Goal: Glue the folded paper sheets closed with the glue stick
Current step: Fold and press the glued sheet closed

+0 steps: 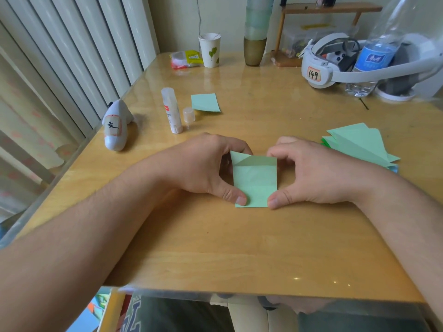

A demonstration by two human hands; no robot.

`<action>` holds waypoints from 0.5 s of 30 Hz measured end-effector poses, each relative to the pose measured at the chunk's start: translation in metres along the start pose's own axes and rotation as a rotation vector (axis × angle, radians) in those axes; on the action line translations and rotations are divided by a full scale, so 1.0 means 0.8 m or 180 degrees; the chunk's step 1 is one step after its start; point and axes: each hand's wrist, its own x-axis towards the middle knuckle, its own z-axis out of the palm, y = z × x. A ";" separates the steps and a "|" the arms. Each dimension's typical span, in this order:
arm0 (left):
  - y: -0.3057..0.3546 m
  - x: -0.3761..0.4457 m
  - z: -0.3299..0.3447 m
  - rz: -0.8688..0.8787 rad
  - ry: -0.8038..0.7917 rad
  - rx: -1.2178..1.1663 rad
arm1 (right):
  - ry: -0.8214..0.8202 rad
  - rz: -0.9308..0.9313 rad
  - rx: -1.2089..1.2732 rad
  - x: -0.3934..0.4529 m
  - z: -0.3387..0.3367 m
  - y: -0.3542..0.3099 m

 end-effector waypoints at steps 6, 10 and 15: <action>0.007 0.006 0.009 0.0010 0.0171 0.0109 | 0.0232 -0.0089 -0.0083 0.008 0.013 -0.003; 0.008 0.006 0.011 0.0034 0.0198 -0.0009 | 0.0221 -0.0095 -0.0215 0.008 0.013 -0.003; 0.003 -0.001 0.005 -0.0035 0.0103 -0.0236 | 0.0069 -0.0013 -0.0168 0.001 0.005 0.000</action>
